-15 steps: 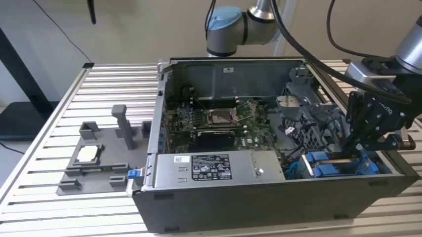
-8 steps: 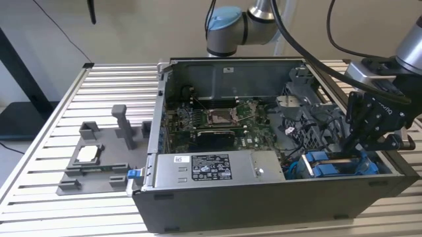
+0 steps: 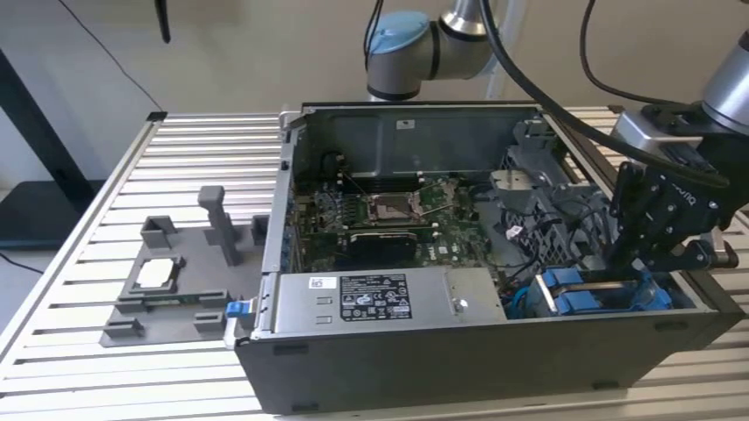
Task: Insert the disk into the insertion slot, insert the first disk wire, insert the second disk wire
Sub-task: 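Insert the first disk wire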
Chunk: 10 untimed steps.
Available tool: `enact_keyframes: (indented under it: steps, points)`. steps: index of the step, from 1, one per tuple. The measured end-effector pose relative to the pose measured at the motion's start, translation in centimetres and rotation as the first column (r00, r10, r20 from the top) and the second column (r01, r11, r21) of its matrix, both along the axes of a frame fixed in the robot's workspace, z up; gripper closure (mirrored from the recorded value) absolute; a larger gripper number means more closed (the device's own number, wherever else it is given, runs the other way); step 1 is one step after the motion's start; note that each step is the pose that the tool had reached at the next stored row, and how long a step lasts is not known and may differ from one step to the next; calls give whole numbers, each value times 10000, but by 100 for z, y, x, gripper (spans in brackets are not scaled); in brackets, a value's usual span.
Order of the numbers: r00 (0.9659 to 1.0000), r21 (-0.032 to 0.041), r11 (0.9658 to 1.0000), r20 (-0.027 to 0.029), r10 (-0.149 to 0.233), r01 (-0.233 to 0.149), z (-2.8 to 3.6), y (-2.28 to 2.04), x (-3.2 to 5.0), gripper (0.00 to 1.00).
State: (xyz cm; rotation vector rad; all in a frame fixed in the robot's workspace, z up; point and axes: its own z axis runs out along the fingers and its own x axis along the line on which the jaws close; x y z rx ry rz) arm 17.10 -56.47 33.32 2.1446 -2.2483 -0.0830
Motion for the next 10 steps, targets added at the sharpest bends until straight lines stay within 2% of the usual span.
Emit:
enact_keyframes:
  steps: [10]
  points:
    - [10000,0,10000,0,-1,1,96,0,0,73]
